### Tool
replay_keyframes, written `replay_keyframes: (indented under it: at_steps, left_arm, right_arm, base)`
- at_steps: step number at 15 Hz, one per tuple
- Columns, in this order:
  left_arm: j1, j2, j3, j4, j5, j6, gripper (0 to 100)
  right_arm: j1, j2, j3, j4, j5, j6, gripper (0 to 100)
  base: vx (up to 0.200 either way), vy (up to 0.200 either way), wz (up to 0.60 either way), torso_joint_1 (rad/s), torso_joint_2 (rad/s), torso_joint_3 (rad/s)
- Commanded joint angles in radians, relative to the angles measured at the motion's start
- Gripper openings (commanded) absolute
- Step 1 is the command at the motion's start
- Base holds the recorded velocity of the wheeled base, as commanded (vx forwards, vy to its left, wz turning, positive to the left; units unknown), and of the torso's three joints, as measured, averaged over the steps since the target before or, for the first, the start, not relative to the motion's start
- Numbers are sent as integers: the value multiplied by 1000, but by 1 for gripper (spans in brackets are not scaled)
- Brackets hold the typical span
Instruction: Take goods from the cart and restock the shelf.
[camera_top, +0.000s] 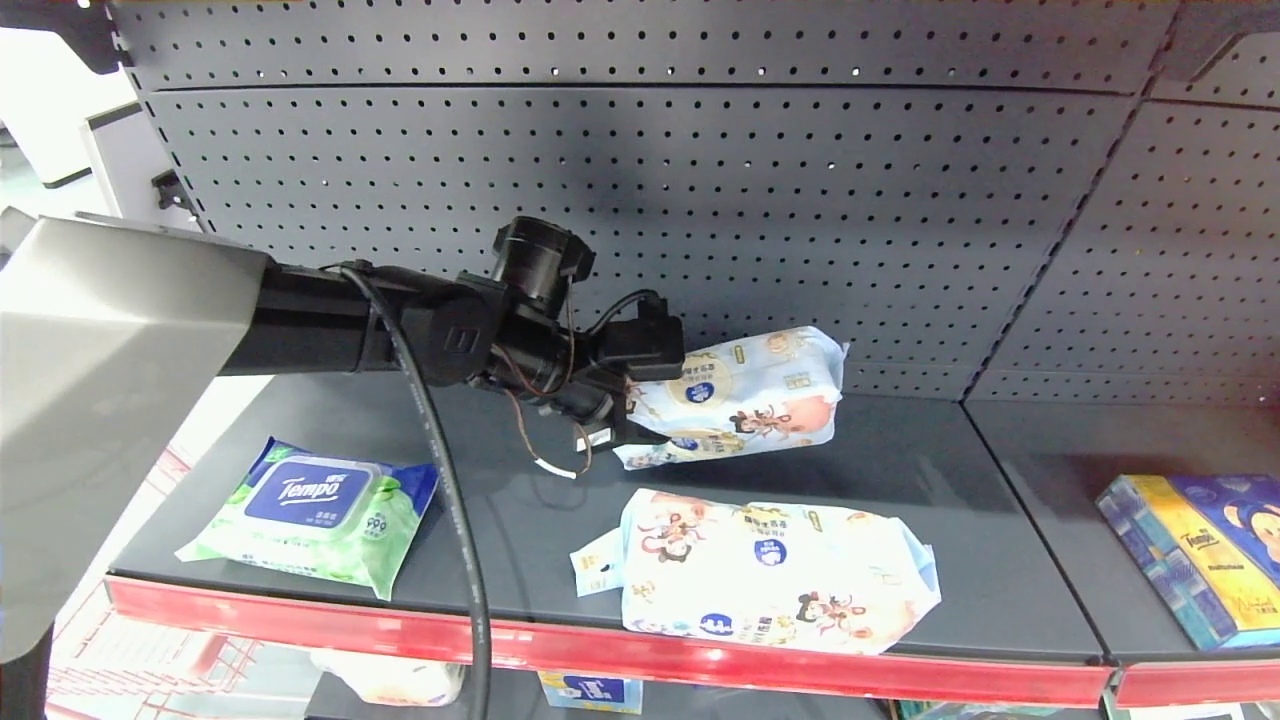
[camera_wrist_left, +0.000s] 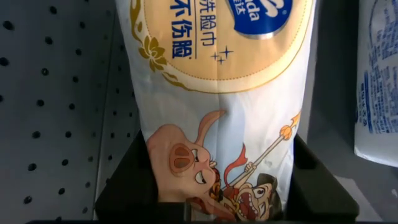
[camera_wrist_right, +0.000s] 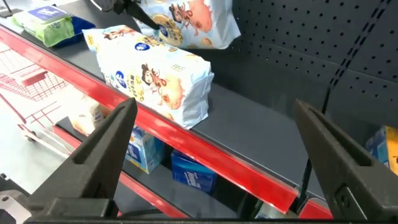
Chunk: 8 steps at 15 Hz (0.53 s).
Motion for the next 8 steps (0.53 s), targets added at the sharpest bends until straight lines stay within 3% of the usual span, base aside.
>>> replay_keyframes:
  at_steps: [1, 2, 8]
  left_arm:
    - [0, 2, 1, 0, 0, 6, 0]
    - [0, 5, 1, 0, 0, 18, 100]
    - [18, -7, -1, -1, -5, 16, 100]
  right_arm:
    - [0, 4, 1, 0, 1, 0, 100]
    - [0, 5, 1, 0, 1, 0, 100]
    - [0, 8, -2, 0, 1, 0, 100]
  base:
    - [0, 0, 0, 0, 0, 0]
    - [0, 0, 0, 0, 0, 0]
    - [0, 0, 0, 0, 0, 0]
